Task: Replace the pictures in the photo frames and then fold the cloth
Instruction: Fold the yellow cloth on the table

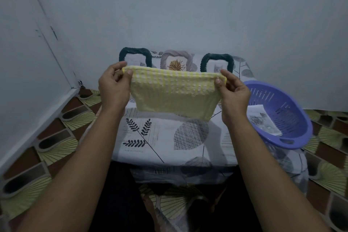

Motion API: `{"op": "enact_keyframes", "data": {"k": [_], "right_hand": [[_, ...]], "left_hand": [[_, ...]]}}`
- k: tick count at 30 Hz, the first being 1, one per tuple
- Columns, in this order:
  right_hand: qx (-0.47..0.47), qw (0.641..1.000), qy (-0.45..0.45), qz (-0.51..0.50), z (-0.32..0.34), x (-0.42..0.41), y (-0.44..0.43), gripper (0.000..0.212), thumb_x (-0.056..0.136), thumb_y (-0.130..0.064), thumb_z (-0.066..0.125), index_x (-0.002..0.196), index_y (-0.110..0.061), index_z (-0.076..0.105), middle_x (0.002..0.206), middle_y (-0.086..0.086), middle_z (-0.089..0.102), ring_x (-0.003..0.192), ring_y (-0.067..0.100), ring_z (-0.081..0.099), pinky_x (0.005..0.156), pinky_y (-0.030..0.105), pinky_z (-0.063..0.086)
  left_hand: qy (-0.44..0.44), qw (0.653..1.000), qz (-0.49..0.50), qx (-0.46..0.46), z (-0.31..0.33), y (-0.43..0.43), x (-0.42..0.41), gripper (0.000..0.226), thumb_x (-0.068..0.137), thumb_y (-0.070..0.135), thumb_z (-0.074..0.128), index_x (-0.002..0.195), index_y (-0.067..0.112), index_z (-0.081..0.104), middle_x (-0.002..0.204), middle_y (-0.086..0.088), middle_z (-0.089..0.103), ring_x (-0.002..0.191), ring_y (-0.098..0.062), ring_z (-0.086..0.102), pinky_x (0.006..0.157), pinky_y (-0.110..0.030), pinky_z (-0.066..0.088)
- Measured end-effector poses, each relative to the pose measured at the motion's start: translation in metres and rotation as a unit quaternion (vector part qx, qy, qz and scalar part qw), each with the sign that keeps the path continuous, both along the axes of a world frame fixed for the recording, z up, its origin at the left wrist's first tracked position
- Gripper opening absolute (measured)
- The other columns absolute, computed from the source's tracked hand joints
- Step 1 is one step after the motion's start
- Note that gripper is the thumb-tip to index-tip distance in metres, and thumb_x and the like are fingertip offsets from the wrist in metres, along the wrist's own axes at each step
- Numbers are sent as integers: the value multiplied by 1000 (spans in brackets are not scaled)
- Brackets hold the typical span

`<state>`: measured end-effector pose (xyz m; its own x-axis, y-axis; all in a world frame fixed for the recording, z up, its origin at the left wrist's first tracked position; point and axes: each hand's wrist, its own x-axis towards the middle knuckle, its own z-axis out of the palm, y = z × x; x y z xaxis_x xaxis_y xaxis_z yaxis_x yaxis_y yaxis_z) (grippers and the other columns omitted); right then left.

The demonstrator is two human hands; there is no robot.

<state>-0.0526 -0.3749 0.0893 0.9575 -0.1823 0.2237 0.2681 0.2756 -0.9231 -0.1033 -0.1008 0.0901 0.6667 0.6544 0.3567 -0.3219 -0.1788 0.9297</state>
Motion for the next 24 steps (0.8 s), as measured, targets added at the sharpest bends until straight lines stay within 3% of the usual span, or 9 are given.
{"op": "enact_keyframes", "data": {"k": [6,13,17,20,22,24], "right_hand": [[-4,999,30,-14,3,1,-5,29,82,-4,78,107,-17,73,106,10,73,90,9,68,90,30,58],[-32,998,39,-25,-3,3,-9,18,83,-10,79,99,-18,75,97,1,75,93,8,71,87,28,58],[-94,993,17,-73,-8,5,-8,15,83,-13,80,88,-26,75,88,-4,75,82,3,71,79,24,57],[-187,975,-2,-117,-13,8,-6,15,82,-28,80,79,-41,72,101,0,72,89,11,71,83,35,59],[-225,967,-9,-121,-13,9,-3,11,86,-32,76,80,-39,69,100,-1,70,91,11,68,83,35,58],[-236,965,-13,-115,-11,7,2,8,90,-28,72,84,-32,68,86,-9,69,81,3,64,74,27,53]], "left_hand": [[-4,999,16,27,2,3,1,12,89,22,71,98,30,72,95,2,75,88,-9,72,79,-28,58],[10,998,52,39,0,1,0,6,88,31,73,93,29,72,86,11,72,79,-2,67,75,-25,56],[28,996,66,60,-3,2,0,11,86,44,70,90,34,69,98,2,72,91,-10,68,82,-33,57],[38,994,75,65,-5,1,3,16,90,42,65,94,26,65,98,1,70,91,-12,65,83,-37,55],[35,995,69,55,-6,-1,4,17,91,40,64,95,23,63,93,1,68,84,-10,63,80,-39,55],[42,993,86,66,-6,-5,6,17,91,38,64,95,22,63,91,4,67,83,-9,63,80,-37,55]]}}
